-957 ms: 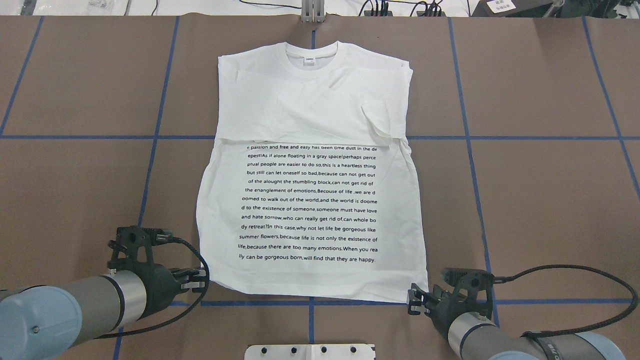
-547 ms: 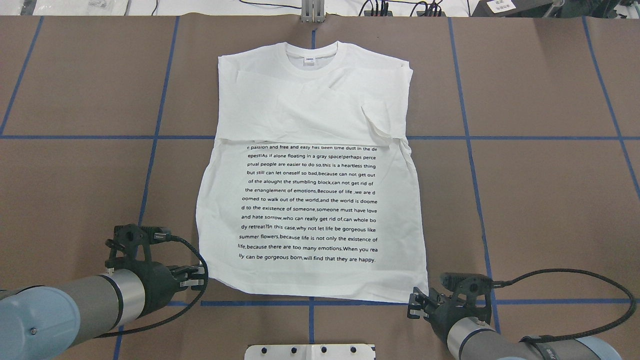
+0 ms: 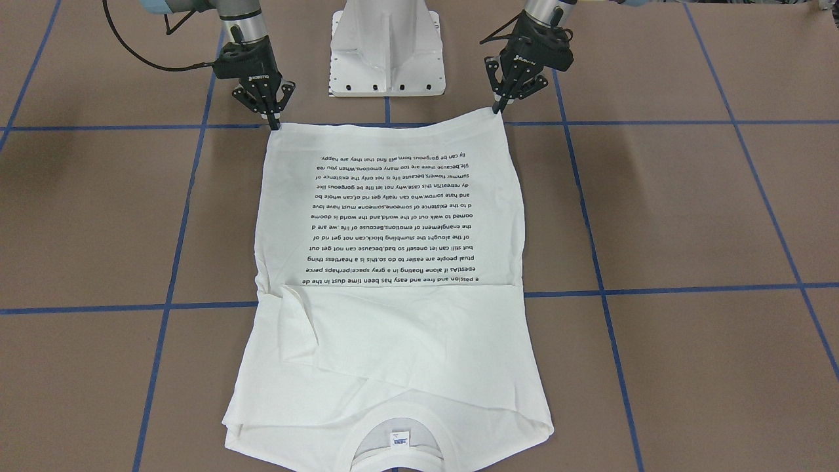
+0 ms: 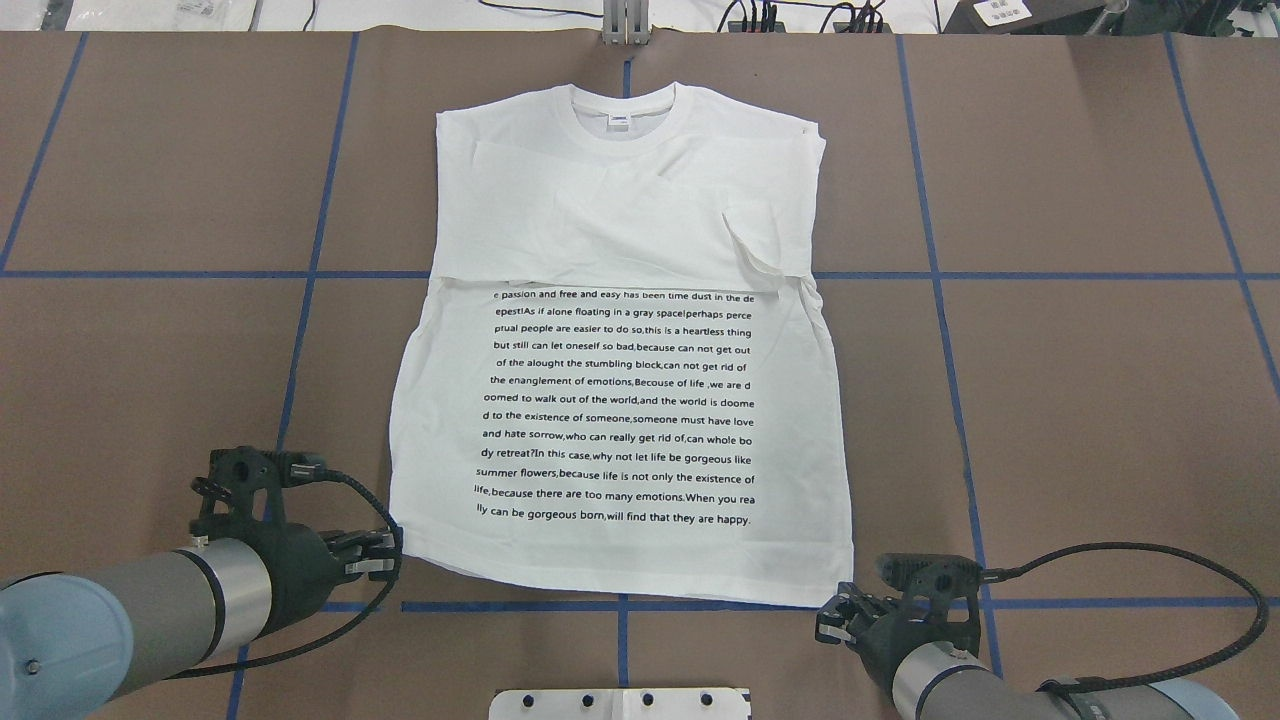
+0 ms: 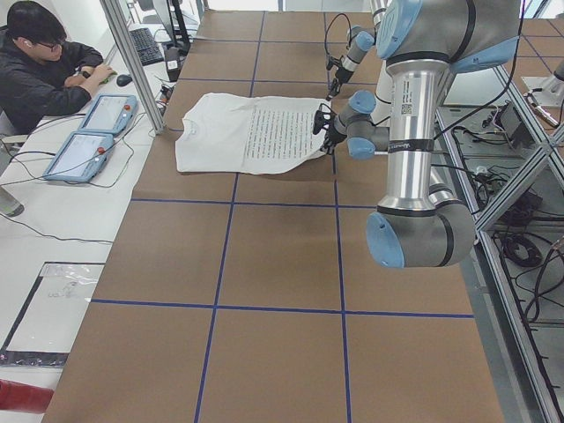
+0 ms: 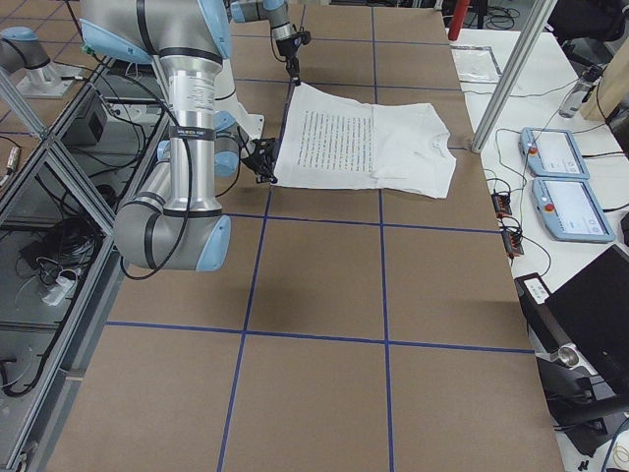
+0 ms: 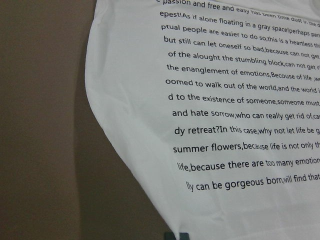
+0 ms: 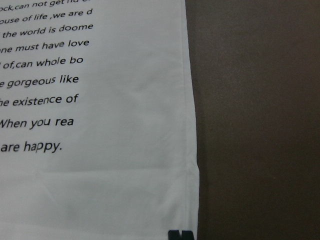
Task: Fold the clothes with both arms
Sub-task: 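Lower both grippers and grasp the hem corners of the shirt, then lift the hem with both grippers and fold it toward the collar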
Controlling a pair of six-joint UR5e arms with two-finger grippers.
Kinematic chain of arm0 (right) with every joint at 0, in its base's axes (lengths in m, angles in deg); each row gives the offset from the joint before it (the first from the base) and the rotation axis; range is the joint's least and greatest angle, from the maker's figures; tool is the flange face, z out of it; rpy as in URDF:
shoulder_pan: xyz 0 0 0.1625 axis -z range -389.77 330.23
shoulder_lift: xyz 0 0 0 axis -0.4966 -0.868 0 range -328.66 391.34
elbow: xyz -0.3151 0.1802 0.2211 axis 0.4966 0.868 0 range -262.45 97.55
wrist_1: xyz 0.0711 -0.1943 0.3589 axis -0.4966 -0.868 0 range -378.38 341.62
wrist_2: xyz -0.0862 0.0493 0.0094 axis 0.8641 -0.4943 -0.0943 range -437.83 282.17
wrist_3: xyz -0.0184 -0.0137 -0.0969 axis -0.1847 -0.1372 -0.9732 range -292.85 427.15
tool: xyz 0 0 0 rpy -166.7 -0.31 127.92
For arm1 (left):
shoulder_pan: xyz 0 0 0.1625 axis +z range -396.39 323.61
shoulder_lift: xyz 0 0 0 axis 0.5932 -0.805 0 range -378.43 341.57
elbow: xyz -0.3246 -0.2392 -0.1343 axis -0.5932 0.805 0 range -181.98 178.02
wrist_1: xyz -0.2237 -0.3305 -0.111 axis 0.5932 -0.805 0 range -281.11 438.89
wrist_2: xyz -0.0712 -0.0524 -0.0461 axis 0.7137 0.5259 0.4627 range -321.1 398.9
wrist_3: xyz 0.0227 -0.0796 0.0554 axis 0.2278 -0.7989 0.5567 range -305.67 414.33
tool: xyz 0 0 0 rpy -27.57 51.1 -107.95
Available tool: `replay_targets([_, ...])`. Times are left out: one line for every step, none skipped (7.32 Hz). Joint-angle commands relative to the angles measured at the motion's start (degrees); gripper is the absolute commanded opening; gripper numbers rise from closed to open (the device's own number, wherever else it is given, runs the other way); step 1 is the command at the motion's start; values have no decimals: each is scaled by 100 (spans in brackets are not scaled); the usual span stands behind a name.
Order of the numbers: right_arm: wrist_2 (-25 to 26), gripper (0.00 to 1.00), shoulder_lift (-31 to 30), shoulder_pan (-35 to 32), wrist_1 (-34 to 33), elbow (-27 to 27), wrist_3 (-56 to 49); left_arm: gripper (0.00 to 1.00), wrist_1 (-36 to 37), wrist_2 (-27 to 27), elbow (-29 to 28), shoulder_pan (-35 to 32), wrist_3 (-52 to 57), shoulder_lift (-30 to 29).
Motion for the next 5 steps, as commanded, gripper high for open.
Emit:
replay_targets([-311,0,-52,-112,-782,-788,-48,0,9,33,214,0,13,152])
replay_targets([-783,0,-17,-304,-1807,-1628,-48,0,192,59,485,0,56,213])
replay_targets([-1145,0,0,-454,-2775,-2568,-56,0,863,451,1114,-9,65,248])
replay_targets([-1714,0,166,-812,-3724,-3421,-83,0,1758,942,1938,-122,66,144])
replay_targets([-2512,0,794,-1407,-4456,-3673,-248,0,2506,1435,2468,-515,213,-39])
